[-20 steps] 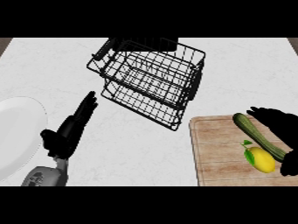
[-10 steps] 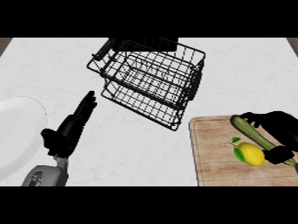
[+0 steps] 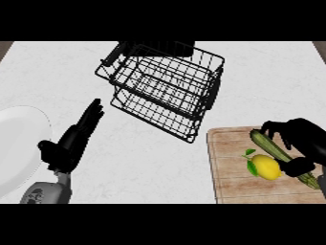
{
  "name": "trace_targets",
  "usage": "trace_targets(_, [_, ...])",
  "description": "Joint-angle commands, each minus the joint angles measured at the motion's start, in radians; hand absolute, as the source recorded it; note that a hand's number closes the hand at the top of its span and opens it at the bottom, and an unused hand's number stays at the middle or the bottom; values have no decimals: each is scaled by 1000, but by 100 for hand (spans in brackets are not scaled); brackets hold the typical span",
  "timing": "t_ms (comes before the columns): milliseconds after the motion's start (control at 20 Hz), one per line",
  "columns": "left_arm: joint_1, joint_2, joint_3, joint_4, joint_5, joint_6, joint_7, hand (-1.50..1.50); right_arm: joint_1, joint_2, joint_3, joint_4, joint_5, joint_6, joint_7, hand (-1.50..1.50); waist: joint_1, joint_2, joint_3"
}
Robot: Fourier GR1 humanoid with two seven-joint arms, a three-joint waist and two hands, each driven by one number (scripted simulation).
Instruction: Pick the squash from the cutting board and place it in the tiered basket
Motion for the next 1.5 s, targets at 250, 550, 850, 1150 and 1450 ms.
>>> trace_targets(250, [31, -12, 27, 25, -25, 43, -25, 0, 210, 138, -171, -153, 53, -94, 431, 150, -91, -12, 1])
trace_targets(550, [23, -14, 27, -11, -10, 35, -1, 0, 301, 331, -230, -490, 15, -155, 683, 150, -58, -12, 2])
trace_targets(850, [-8, -49, 0, 56, -45, 51, -31, 0, 283, 470, -162, -823, -71, -163, 748, 150, -34, -1, 3])
trace_targets(1150, [-27, -21, 14, 74, -23, -6, -40, 0, -17, 505, 9, -997, 63, 41, 1129, 150, 8, 6, 2])
trace_targets(1450, [-12, -29, -1, 35, -36, -3, -25, 0, -439, 507, 13, -825, -5, 77, 1415, 150, 15, 4, 3])
